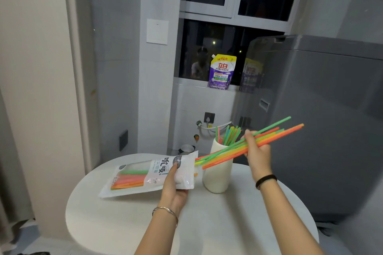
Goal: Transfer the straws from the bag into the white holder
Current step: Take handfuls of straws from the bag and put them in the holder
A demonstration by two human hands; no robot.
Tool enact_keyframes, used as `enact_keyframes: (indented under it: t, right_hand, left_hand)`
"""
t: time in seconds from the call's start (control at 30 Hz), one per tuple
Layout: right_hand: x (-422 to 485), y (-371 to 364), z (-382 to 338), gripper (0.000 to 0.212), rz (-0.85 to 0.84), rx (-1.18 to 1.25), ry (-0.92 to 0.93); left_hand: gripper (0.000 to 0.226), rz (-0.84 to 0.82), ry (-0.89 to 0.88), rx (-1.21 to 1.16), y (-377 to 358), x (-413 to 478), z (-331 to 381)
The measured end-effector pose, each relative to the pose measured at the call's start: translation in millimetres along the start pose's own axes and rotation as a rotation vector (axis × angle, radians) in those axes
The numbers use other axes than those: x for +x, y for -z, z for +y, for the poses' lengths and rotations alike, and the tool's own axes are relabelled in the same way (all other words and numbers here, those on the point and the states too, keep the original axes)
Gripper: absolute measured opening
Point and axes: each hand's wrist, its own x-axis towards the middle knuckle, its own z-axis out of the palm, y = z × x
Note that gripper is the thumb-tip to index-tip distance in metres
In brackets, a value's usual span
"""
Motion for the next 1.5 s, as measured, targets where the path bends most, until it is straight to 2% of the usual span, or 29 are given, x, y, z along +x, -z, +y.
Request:
enact_keyframes:
  t: [0.1, 0.23, 0.37, 0.5, 0.67, 0.73, 0.87, 1.03, 1.27, 1.5]
  right_hand:
    - [20.9, 8.7, -20.0, 0.021, 0.043, -0.045, 0.073]
    - [43.4, 14.8, -42.4, 0.027, 0.067, -0.146, 0.178]
    - [56.8, 12.3, -56.9, 0.025, 0.038, -0.219, 0.245]
    - [66.8, 12.4, -70.6, 0.035, 0.027, -0.338, 0.341]
    - [73.3, 5.7, -79.1, 0.048, 0.024, -0.502, 0.425]
    - [74.5, 1.0, -79.1, 0.05, 0.02, -0.582, 0.46]
    - [82.2, -9.2, -76.1, 0.048, -0.018, -0.717, 0.444]
    - [90.1, -22.5, -72.1, 0.042, -0.062, -0.787, 0.423]
    - [99.6, -29.4, -80.0, 0.043, -0.033, -0.833, 0.484]
    - [100.7, -32.5, -78.0, 0.032, -0.119, -0.859, 0.466]
  left_hand:
    - [0.005, 0.002, -0.012, 0.019, -2.1, 0.2, -0.3]
    - [0.008, 0.014, -0.006, 0.0, -2.1, 0.0, -1.3]
    - [0.006, 0.022, -0.012, -0.007, -2.8, 0.2, -1.8]
    - [0.003, 0.024, -0.014, -0.02, -4.2, 0.4, -2.9]
    - [0.02, 0.035, -0.031, -0.016, -4.1, 1.8, -5.2]
    - [0.02, 0.041, -0.034, -0.005, -3.7, 1.7, -6.0]
    - [0.027, 0.054, -0.056, -0.006, -4.4, 2.5, -7.1]
    - [0.003, 0.051, -0.047, 0.022, -4.7, 2.1, -8.6]
    - [0.003, 0.033, -0.062, 0.015, -4.0, 1.9, -6.1]
    - [0.004, 0.033, -0.068, 0.006, -7.5, -2.8, -5.5]
